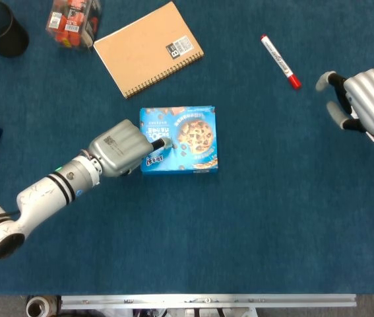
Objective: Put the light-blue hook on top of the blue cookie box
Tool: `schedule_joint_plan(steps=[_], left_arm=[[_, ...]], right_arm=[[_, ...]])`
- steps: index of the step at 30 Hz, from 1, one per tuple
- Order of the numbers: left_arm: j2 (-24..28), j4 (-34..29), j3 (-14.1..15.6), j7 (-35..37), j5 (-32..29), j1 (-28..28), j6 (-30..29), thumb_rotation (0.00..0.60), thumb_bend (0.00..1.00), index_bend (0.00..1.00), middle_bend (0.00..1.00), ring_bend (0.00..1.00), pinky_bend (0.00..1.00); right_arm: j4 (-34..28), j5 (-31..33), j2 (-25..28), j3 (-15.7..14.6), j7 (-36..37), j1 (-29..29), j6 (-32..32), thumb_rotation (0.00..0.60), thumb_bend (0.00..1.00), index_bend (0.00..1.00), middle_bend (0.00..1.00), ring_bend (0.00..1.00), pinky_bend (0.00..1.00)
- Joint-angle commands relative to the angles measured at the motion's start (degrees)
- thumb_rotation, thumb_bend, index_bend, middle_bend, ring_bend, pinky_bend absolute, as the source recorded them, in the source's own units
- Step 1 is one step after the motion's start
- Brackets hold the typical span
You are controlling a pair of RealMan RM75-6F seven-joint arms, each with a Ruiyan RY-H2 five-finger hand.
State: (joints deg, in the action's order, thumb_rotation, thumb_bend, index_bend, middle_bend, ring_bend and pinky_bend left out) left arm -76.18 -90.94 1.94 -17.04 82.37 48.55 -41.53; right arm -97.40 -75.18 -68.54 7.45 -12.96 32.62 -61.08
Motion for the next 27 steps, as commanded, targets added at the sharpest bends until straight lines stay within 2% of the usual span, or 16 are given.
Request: schedule_joint_plan(steps=[1, 27], left_arm=[[-0.4, 0.2, -0.2, -0.2, -0.3, 0.2, 0.3, 0.600, 0.82, 0.16, 1.00, 1.00, 1.00], [0.2, -0.9, 0.1, -2.4, -2.1, 0.1, -0.2, 0.600, 0.82, 0.16, 1.00, 1.00, 1.00]], right_arm=[[0.0, 0.0, 0.1, 0.0, 0.1, -0.1, 0.0, 0.600, 0.41, 0.42, 0.81, 0.92, 0.85], [0.0, -0.4, 0.5, 0.0, 0.7, -0.5, -0.3, 0.600, 0.41, 0.42, 0.81, 0.92, 0.85]])
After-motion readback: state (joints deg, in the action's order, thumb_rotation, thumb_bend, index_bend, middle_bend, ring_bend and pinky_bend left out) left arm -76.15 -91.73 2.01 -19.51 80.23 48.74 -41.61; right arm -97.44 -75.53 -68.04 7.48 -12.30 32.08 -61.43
